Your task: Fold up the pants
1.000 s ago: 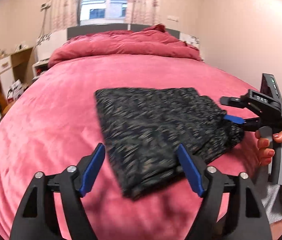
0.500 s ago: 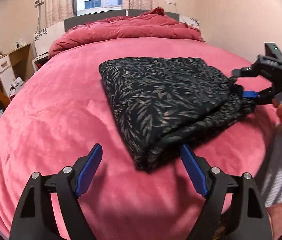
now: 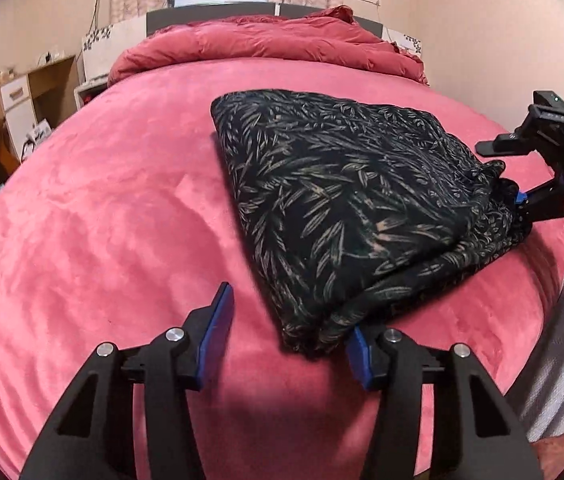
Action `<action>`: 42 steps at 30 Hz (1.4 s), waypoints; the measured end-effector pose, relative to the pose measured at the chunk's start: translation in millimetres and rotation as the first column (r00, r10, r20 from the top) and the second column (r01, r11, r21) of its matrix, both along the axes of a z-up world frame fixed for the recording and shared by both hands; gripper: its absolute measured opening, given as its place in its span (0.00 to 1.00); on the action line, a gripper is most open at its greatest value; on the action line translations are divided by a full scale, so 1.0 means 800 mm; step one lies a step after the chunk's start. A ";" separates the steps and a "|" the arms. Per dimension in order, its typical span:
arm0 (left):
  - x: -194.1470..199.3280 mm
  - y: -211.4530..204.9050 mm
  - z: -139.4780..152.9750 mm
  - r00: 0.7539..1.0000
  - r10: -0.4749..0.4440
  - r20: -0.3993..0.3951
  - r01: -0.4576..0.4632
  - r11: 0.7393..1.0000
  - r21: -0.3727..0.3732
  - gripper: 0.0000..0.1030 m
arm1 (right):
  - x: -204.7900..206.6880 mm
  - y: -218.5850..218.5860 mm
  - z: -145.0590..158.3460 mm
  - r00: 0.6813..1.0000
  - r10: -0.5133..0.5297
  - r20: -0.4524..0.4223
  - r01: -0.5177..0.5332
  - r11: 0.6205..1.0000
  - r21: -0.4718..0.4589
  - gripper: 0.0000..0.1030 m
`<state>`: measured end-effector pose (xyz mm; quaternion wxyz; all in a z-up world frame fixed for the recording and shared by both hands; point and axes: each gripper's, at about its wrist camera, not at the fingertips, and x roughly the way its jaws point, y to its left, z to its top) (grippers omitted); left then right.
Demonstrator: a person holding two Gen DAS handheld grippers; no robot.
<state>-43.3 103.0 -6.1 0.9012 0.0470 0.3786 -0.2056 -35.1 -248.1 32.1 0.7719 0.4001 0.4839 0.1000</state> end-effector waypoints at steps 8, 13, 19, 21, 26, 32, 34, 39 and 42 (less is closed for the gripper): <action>0.008 -0.002 -0.009 0.998 0.035 -0.045 -0.036 0.999 -0.034 0.50 | 0.019 0.023 -0.004 0.999 -0.025 0.028 0.027 0.998 -0.059 0.34; 0.009 -0.008 -0.012 0.998 0.043 -0.050 -0.044 0.999 -0.024 0.50 | 0.014 0.021 -0.013 0.997 -0.011 0.077 0.013 1.000 -0.027 0.27; 0.004 -0.019 -0.010 0.999 0.020 -0.046 -0.020 1.000 -0.003 0.27 | 0.016 0.028 -0.013 0.993 -0.011 0.116 0.013 1.000 -0.017 0.16; -0.002 -0.027 -0.007 1.000 0.017 -0.023 -0.016 0.999 0.037 0.22 | 0.012 0.027 -0.006 0.990 -0.020 0.142 0.023 0.999 -0.022 0.15; -0.013 -0.043 0.010 1.000 0.020 0.012 -0.021 0.995 0.100 0.17 | -0.013 0.004 0.040 0.969 -0.024 0.246 0.037 0.998 -0.047 0.14; -0.036 -0.090 0.030 0.990 -0.049 0.132 0.012 0.965 0.263 0.17 | -0.038 -0.007 0.097 0.945 0.027 0.326 0.041 0.979 -0.198 0.14; -0.042 -0.107 0.024 0.987 -0.083 0.139 0.033 0.945 0.326 0.17 | -0.043 -0.018 0.092 0.952 0.016 0.305 0.054 0.974 -0.220 0.14; -0.053 -0.134 -0.001 0.979 -0.143 0.145 0.059 0.879 0.472 0.19 | -0.039 -0.047 0.034 0.984 -0.027 0.174 0.067 0.972 -0.225 0.14; -0.060 -0.132 -0.009 0.976 -0.156 0.152 0.062 0.868 0.492 0.20 | -0.041 -0.049 0.000 0.988 -0.025 0.152 0.058 0.974 -0.220 0.16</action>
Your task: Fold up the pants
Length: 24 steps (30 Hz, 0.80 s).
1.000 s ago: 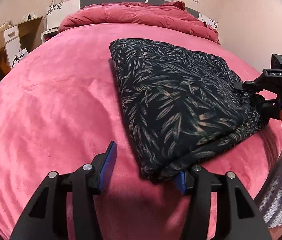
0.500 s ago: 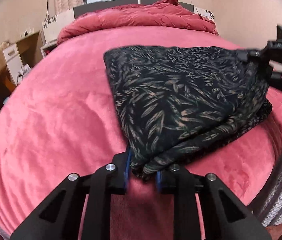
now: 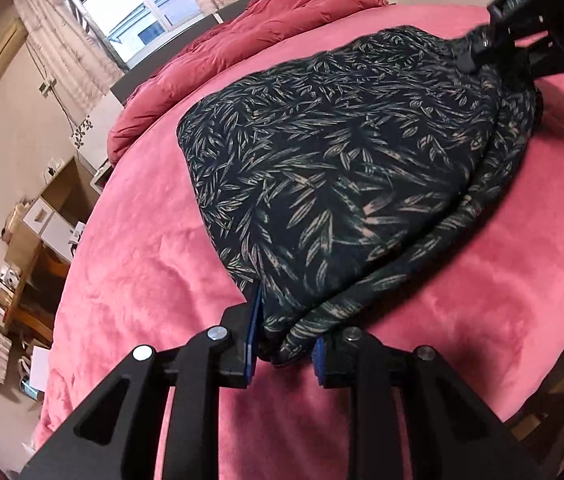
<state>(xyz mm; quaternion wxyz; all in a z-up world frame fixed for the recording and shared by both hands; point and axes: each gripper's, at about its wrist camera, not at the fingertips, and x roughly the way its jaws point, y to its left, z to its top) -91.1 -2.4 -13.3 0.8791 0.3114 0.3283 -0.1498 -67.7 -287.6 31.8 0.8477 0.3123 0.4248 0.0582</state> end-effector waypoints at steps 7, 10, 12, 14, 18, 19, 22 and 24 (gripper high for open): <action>-0.020 0.042 0.023 0.995 -0.069 -0.075 0.054 0.982 -0.183 0.35 | -0.027 -0.019 0.015 0.996 -0.081 0.031 0.080 0.995 0.055 0.38; -0.027 0.076 0.050 0.990 -0.095 -0.105 0.053 0.935 -0.349 0.37 | -0.045 -0.024 0.028 0.991 -0.125 0.041 0.126 0.992 -0.021 0.38; -0.029 0.084 0.067 0.992 -0.098 -0.084 0.054 0.907 -0.417 0.40 | -0.059 -0.020 0.048 0.984 -0.146 0.107 0.158 0.981 -0.113 0.38; -0.019 0.079 0.084 0.992 -0.104 -0.071 0.060 0.888 -0.455 0.42 | -0.065 -0.014 0.068 0.974 -0.139 0.178 0.170 0.971 -0.170 0.36; 0.013 0.039 0.090 0.989 -0.133 -0.070 0.088 0.890 -0.448 0.42 | -0.048 0.005 0.083 0.981 -0.051 0.189 0.093 0.971 -0.220 0.24; 0.026 0.023 0.085 0.986 -0.144 -0.080 0.095 0.894 -0.438 0.42 | -0.039 0.013 0.079 0.987 -0.026 0.160 0.063 0.970 -0.234 0.24; 0.060 -0.005 0.064 0.986 -0.113 -0.119 0.061 0.925 -0.374 0.41 | -0.016 0.043 0.062 0.997 -0.016 0.072 0.035 0.964 -0.265 0.24; 0.072 -0.003 0.046 0.984 -0.088 -0.157 0.028 0.937 -0.348 0.42 | -0.013 0.041 0.044 0.998 -0.057 -0.021 0.048 0.949 -0.311 0.19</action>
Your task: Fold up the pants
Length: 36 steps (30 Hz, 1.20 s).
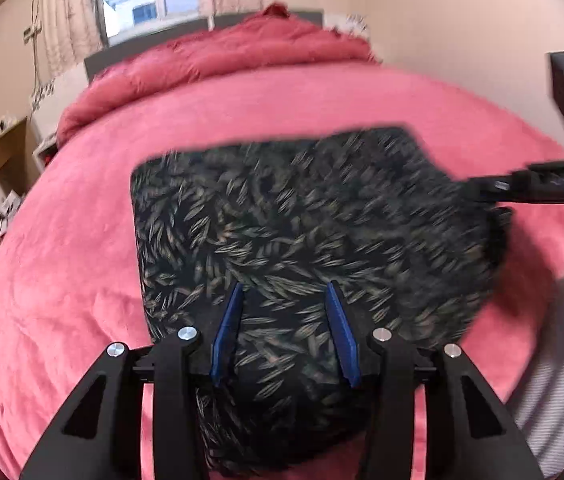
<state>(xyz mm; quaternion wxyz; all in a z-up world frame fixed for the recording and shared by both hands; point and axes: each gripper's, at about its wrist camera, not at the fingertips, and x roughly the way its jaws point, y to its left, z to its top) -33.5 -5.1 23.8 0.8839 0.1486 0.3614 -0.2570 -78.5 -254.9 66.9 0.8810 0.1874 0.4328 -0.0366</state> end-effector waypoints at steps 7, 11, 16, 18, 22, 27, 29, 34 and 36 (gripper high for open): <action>-0.030 0.022 -0.015 1.000 -0.022 0.022 0.023 1.000 -0.010 0.42 | -0.010 -0.002 -0.010 1.000 -0.027 -0.012 0.026 0.998 -0.052 0.12; -0.011 0.033 0.014 0.999 -0.020 -0.050 0.016 0.997 -0.080 0.56 | -0.010 0.001 0.014 0.997 -0.002 0.078 0.007 0.998 -0.065 0.14; 0.040 0.022 0.046 0.998 0.027 -0.059 -0.032 0.995 -0.091 0.73 | 0.023 0.018 0.044 0.987 0.076 0.139 -0.058 0.990 -0.131 0.29; 0.063 0.012 0.052 0.997 0.044 -0.058 -0.048 0.996 -0.077 0.73 | 0.043 0.021 0.049 0.987 0.096 0.126 -0.074 0.983 -0.171 0.29; 0.105 -0.014 0.046 0.996 0.062 -0.057 -0.064 0.998 -0.030 0.73 | 0.079 0.031 0.046 0.982 0.157 0.101 -0.133 0.968 -0.211 0.29; 0.150 -0.031 0.009 0.992 0.101 -0.081 -0.095 0.993 0.072 0.79 | 0.122 0.030 0.014 0.986 0.168 0.008 -0.159 0.947 -0.279 0.29; 0.169 -0.027 -0.015 0.986 0.113 -0.124 -0.106 0.993 0.060 0.85 | 0.132 0.022 0.000 0.987 0.160 -0.009 -0.157 0.954 -0.257 0.29; 0.192 -0.030 -0.024 0.984 0.130 -0.126 -0.126 0.991 0.033 0.94 | 0.144 0.020 -0.008 0.987 0.157 0.021 -0.145 0.947 -0.285 0.29; 0.193 -0.032 -0.024 0.984 0.132 -0.122 -0.128 0.991 0.038 0.95 | 0.142 0.016 -0.009 0.988 0.150 0.036 -0.135 0.954 -0.269 0.29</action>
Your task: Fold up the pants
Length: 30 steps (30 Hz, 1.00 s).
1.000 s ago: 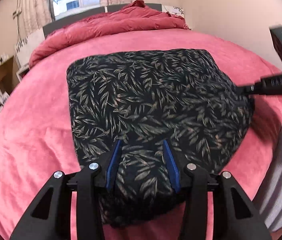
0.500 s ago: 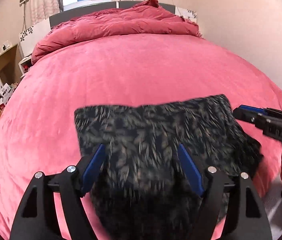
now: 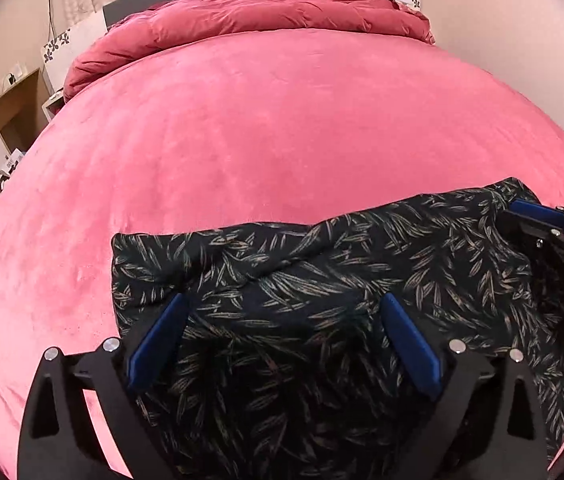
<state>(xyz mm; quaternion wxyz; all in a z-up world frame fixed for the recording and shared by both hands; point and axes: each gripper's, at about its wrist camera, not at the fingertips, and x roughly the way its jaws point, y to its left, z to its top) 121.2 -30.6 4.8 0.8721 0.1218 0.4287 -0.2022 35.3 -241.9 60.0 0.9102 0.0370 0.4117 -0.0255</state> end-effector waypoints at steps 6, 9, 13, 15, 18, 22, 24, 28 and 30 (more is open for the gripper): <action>-0.016 0.004 0.001 0.999 0.008 0.033 -0.008 1.000 0.000 0.95 | -0.018 -0.003 0.002 0.999 0.011 0.048 -0.012 1.000 0.021 0.29; -0.029 0.008 0.001 0.999 0.018 0.036 -0.018 1.000 -0.013 0.95 | -0.021 -0.003 0.006 0.998 0.013 0.061 -0.014 1.000 0.020 0.29; -0.047 0.015 0.000 0.999 0.028 0.041 -0.027 0.999 -0.017 0.95 | -0.033 0.001 0.009 0.997 0.010 0.071 -0.010 1.000 0.004 0.31; -0.052 0.017 0.000 0.999 0.033 0.040 -0.032 0.999 -0.016 0.95 | -0.041 0.002 0.010 0.997 0.005 0.073 -0.005 1.000 0.002 0.33; -0.059 0.022 0.001 0.998 0.041 0.040 -0.041 0.999 -0.023 0.95 | -0.051 -0.002 0.010 0.997 -0.007 0.077 0.005 1.000 0.021 0.34; -0.069 0.031 0.002 0.998 0.058 0.019 -0.057 0.998 -0.036 0.95 | -0.063 -0.010 0.012 0.996 -0.035 0.079 0.031 0.998 0.046 0.34; -0.075 0.035 0.002 0.998 0.066 0.015 -0.065 0.997 -0.044 0.95 | -0.067 -0.014 0.013 0.996 -0.047 0.078 0.042 0.997 0.057 0.34; -0.089 0.043 0.003 0.997 0.077 0.018 -0.076 0.995 -0.060 0.95 | -0.078 -0.020 0.014 0.993 -0.078 0.089 0.071 0.994 0.085 0.50; -0.095 0.047 0.003 0.997 0.080 0.012 -0.079 0.995 -0.066 0.95 | -0.084 -0.022 0.014 0.992 -0.087 0.094 0.078 0.992 0.099 0.50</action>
